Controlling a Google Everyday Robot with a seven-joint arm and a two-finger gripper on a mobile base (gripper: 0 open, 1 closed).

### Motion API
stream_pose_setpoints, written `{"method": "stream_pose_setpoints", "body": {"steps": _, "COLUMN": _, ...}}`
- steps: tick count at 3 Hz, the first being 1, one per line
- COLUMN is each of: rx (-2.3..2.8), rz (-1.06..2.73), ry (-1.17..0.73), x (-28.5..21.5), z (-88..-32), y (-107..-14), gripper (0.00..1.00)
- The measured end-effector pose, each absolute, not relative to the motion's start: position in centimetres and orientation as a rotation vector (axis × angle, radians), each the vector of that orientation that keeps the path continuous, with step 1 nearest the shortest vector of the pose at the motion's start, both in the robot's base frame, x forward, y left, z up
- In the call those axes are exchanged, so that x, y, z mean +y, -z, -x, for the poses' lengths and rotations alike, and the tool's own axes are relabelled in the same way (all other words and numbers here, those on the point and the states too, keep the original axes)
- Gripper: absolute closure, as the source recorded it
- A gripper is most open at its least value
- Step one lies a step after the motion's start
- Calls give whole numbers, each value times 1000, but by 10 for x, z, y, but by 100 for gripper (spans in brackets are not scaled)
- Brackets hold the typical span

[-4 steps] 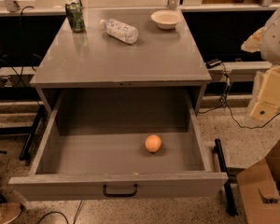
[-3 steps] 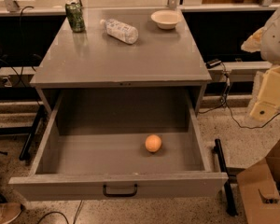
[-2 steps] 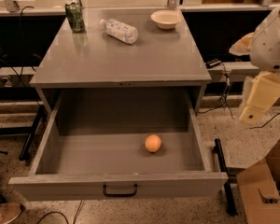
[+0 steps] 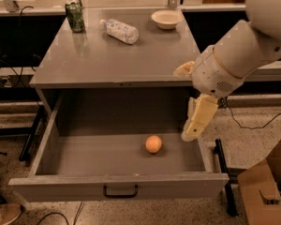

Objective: Pick orange from top drawer and place on counter

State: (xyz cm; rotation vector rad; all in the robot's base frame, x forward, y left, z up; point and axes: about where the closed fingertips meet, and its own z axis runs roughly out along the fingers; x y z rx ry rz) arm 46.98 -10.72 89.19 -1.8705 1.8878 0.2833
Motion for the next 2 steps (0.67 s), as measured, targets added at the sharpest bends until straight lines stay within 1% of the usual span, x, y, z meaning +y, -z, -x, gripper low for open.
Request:
{"method": "stream_pose_setpoints", "body": {"steps": 1, "rx": 1817, "rz": 1969, "ry": -409, "x": -68, "z": -467, "y": -853, "gripper": 0}}
{"method": "stream_pose_setpoints", "body": {"steps": 2, "rx": 1828, "rz": 1963, "ry": -417, "x": -69, "z": -468, "y": -847, "gripper": 0}}
